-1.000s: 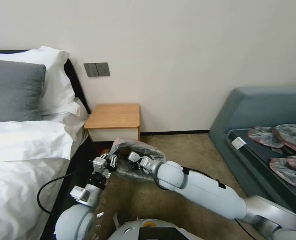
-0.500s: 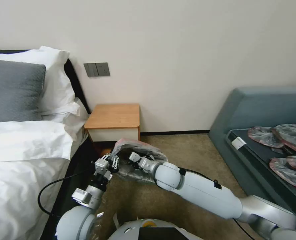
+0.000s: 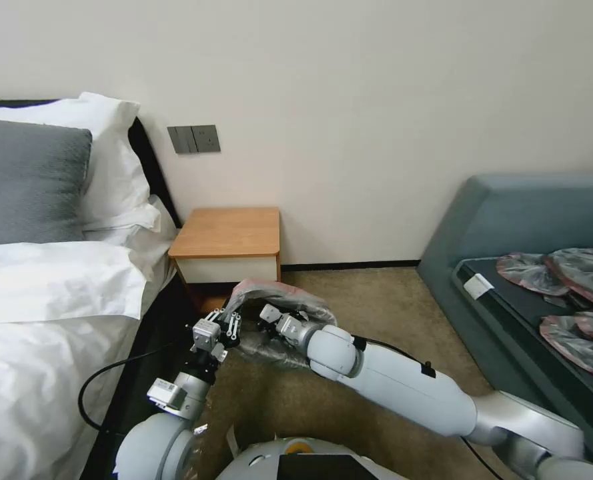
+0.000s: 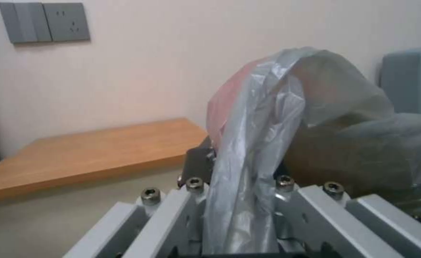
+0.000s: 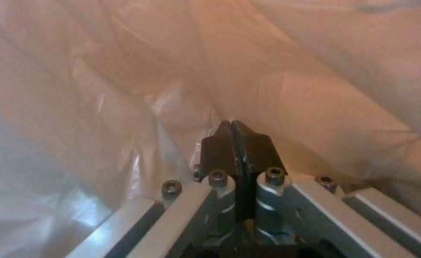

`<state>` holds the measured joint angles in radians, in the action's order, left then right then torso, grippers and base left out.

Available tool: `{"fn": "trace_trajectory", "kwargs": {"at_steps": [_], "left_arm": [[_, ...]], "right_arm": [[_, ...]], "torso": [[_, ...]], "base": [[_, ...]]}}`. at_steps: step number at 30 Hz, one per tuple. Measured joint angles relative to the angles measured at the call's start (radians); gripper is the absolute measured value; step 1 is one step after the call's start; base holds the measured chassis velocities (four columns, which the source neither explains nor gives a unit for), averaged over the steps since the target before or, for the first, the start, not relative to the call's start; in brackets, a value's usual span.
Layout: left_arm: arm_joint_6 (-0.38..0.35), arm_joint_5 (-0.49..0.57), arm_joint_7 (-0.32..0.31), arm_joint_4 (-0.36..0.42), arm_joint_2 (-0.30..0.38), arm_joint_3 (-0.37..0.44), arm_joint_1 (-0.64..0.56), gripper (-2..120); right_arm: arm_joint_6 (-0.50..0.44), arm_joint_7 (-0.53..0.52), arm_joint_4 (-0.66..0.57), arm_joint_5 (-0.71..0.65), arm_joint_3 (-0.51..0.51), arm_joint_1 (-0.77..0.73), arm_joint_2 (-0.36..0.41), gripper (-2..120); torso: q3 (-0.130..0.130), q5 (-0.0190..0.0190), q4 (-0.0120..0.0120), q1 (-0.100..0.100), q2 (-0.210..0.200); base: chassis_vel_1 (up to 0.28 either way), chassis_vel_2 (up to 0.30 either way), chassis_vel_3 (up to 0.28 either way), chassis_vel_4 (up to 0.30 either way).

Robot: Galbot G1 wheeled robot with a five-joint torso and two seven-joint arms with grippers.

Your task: Pick up the garbage bag from the table and place it over the trash can.

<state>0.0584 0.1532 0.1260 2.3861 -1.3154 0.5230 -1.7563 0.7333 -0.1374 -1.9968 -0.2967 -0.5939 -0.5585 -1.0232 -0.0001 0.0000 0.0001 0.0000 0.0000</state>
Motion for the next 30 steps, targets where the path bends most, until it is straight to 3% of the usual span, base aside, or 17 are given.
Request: {"fn": "trace_trajectory", "kwargs": {"at_steps": [19, 30], "left_arm": [[-0.019, 0.034, -0.046, -0.077, 0.0, 0.008, 0.033, 8], [-0.047, 0.098, -0.085, -0.109, 0.007, 0.012, 0.042, 8]], "right_arm": [[-0.002, 0.091, -0.142, -0.059, 0.097, -0.063, 0.066, 0], [-0.023, 0.089, -0.259, -0.273, 0.222, -0.11, 0.116, 0]], "torso": [[0.0, 0.0, -0.0001, 0.0, 0.0], [0.0, 0.0, 0.0, 0.0, 0.0]], "base": [[0.0, 0.0, 0.0, 0.0], [0.0, 0.0, 0.0, 0.0]]}}
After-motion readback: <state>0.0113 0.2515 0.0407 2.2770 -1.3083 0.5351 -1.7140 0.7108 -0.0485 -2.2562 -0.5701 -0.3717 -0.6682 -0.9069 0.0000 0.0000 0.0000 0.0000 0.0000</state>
